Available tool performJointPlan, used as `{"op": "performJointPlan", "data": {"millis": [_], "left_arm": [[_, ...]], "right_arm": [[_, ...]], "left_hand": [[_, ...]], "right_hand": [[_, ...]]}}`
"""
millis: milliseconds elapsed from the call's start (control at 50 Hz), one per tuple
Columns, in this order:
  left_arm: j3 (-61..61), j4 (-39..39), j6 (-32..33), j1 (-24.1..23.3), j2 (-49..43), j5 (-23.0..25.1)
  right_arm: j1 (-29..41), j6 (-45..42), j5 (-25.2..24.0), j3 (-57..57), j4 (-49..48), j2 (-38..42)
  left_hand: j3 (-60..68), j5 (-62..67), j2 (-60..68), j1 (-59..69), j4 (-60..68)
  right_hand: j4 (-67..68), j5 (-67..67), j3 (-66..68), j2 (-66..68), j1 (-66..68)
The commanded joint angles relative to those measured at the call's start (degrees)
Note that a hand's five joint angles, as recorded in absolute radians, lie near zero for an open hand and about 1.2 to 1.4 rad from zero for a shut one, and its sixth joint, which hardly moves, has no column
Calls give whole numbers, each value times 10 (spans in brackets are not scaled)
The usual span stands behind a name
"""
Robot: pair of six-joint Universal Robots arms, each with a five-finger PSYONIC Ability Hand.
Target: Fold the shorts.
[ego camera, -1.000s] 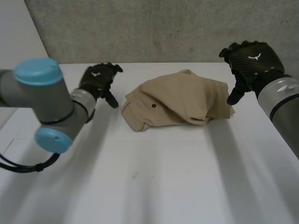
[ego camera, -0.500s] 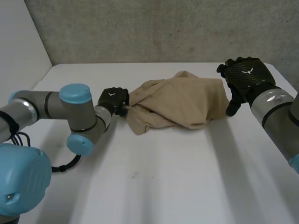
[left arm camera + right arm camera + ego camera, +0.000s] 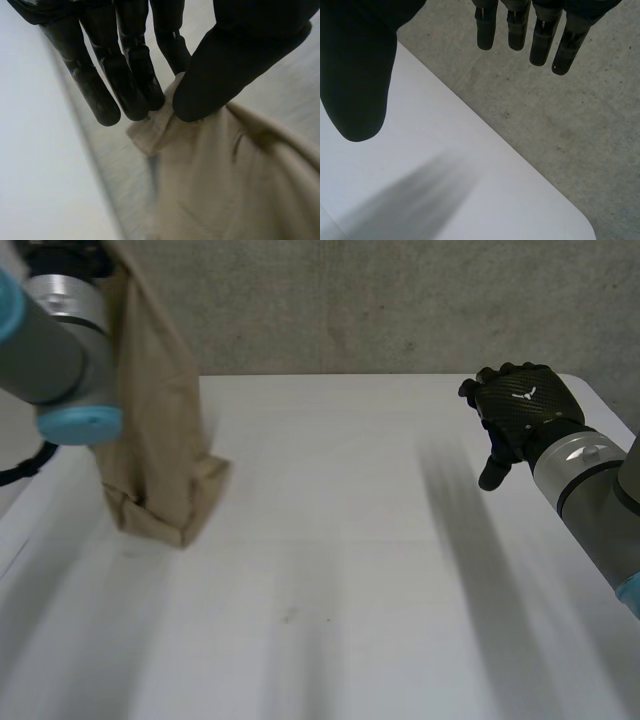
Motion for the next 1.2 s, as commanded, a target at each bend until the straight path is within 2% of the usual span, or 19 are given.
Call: {"op": "performJointPlan", "data": {"millis": [20, 100, 180, 240, 260, 280, 360, 400, 480, 560, 660, 760, 860, 880, 940, 960, 1040, 1120, 1200], "left_arm": [[-43, 1, -2, -138, -60, 152], [-91, -3, -1, -196, -88, 236], [-153, -11, 2, -225, -87, 302], [-186, -23, 6, -235, -79, 331], [-203, -31, 9, -242, -65, 339], [-210, -34, 13, -244, -53, 339], [-237, -37, 31, -242, 10, 323], [-248, -37, 35, -235, 29, 307], [-274, -40, 39, -205, 80, 238], [-310, -60, 36, -161, 144, 141], [-352, -99, 37, -106, 175, 94], [-368, -130, 38, -54, 174, 99], [-355, -138, 39, 15, 154, 114], [-342, -138, 39, 39, 127, 131], [-309, -146, 40, 70, 85, 165], [-285, -155, 39, 86, 61, 192], [-234, -195, 39, 107, -3, 264], [-184, -233, 40, 115, -59, 306], [-147, -243, 51, 118, -100, 309]], "right_arm": [[0, -1, 0, 5, 0, -16], [-4, -1, 0, 7, -1, -28], [-8, -1, 0, 7, -1, -35], [-9, 0, -1, 7, -1, -38], [-9, 0, -1, 7, -1, -37], [-9, 0, -1, 7, -1, -37], [-9, 1, -1, 6, -1, -36], [-9, 1, -2, 4, 0, -36], [-5, 0, -2, -1, 8, -32], [-2, -14, -20, -5, 20, -31], [0, -19, -59, -30, 47, -15], [34, 32, -69, -84, 63, 29], [81, 125, -76, -168, 65, 120], [84, 134, -77, -181, 65, 135], [90, 161, -79, -249, 65, 209], [92, 165, -79, -270, 66, 228], [113, 167, -76, -367, 74, 324], [120, 168, -74, -462, 98, 414], [121, 168, -73, -549, 127, 479]], "left_hand": [[119, 153, 118, 163, 115], [119, 153, 118, 163, 115], [119, 153, 118, 163, 115], [-112, -78, -113, -68, -116], [-324, -291, -325, -280, -328], [-401, -368, -402, -357, -405], [-535, -501, -536, -491, -539], [-538, -505, -539, -494, -542], [-536, -503, -538, -493, -541], [-533, -500, -534, -489, -537], [-533, -500, -534, -489, -537], [-530, -496, -531, -486, -534], [-531, -498, -533, -487, -535], [-530, -496, -531, -486, -534], [-515, -481, -516, -471, -519], [-493, -460, -494, -449, -497], [-484, -451, -486, -440, -488], [-484, -451, -486, -440, -488], [-463, -429, -464, -419, -467]], "right_hand": [[-33, -32, -23, -25, -16], [-33, -32, -23, -25, -16], [-33, -32, -23, -25, -16], [-33, -32, -23, -25, -16], [-33, -32, -23, -25, -16], [-33, -32, -23, -25, -16], [-33, -32, -23, -25, -16], [-33, -32, -23, -25, -16], [-33, -32, -23, -25, -16], [-33, -32, -23, -25, -16], [-33, -32, -23, -25, -16], [-33, -32, -23, -25, -16], [-33, -32, -23, -25, -16], [-33, -32, -23, -25, -16], [-33, -32, -23, -25, -16], [-33, -32, -23, -25, -16], [-33, -32, -23, -25, -16], [-33, -32, -23, -25, -16], [15, 15, 24, 22, 32]]}}
